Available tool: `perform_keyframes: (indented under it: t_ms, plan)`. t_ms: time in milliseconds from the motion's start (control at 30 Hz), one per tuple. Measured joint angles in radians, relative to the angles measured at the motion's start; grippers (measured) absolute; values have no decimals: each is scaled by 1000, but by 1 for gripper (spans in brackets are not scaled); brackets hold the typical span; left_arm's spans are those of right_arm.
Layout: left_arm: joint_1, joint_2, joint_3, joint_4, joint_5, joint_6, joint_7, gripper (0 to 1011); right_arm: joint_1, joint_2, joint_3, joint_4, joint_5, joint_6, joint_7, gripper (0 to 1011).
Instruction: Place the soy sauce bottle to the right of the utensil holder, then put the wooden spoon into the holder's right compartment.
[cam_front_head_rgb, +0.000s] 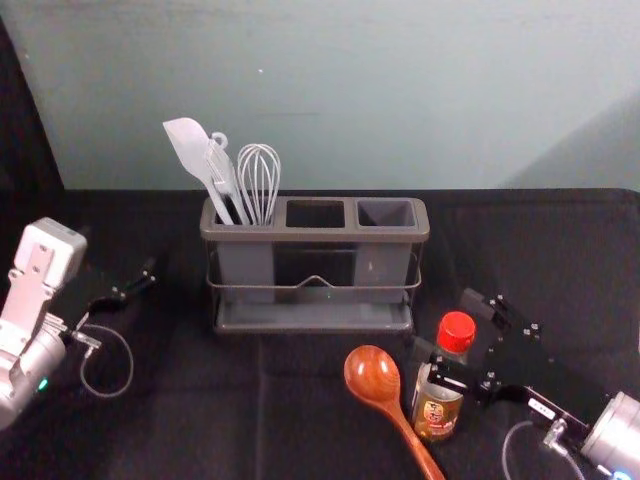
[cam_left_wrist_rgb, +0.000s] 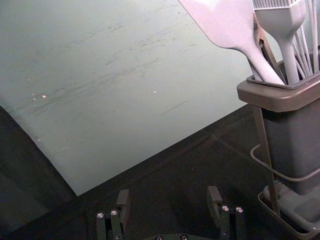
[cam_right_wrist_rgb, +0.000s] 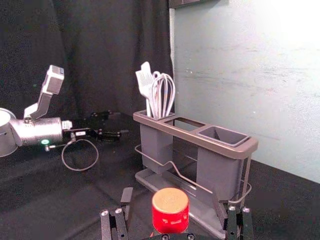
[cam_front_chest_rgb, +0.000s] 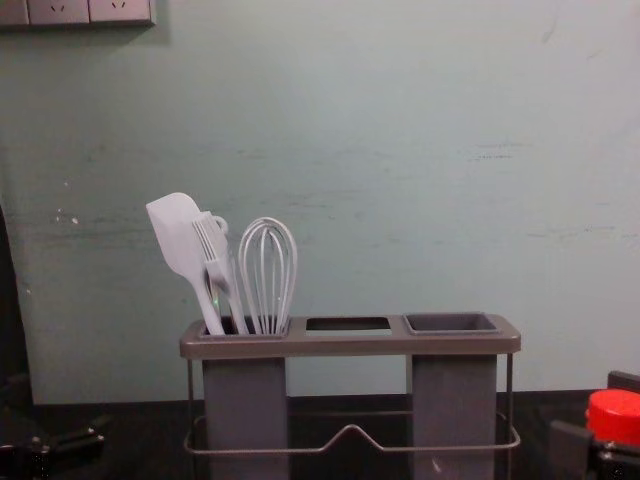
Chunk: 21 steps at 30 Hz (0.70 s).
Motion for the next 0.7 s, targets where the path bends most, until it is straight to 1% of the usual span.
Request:
perform_keyframes:
  t_ms: [300, 367, 467, 533, 567, 600, 667, 700]
  plan:
    - [0, 0, 0, 0, 0, 0, 0, 1011, -2, -3, 0, -1, -2, 0, 2, 1003]
    - [0, 0, 0, 0, 0, 0, 0, 1011, -2, -5, 1, -1, 1, 1, 3, 989]
    - [0, 0, 0, 0, 0, 0, 0, 1011, -3, -9, 3, -1, 4, 0, 2, 916]
    - [0, 0, 0, 0, 0, 0, 0, 1011, -4, -11, 4, -1, 6, 1, 0, 907]
    - [0, 0, 0, 0, 0, 0, 0, 1011, -4, -12, 5, -2, 9, 2, 0, 853]
    - [0, 0, 0, 0, 0, 0, 0, 1011, -4, -12, 6, -2, 12, 4, -1, 837]
    - [0, 0, 0, 0, 0, 0, 0, 1011, -5, -12, 7, -2, 13, 6, -1, 764]
    - [0, 0, 0, 0, 0, 0, 0, 1011, -5, -12, 7, -3, 15, 7, -1, 746]
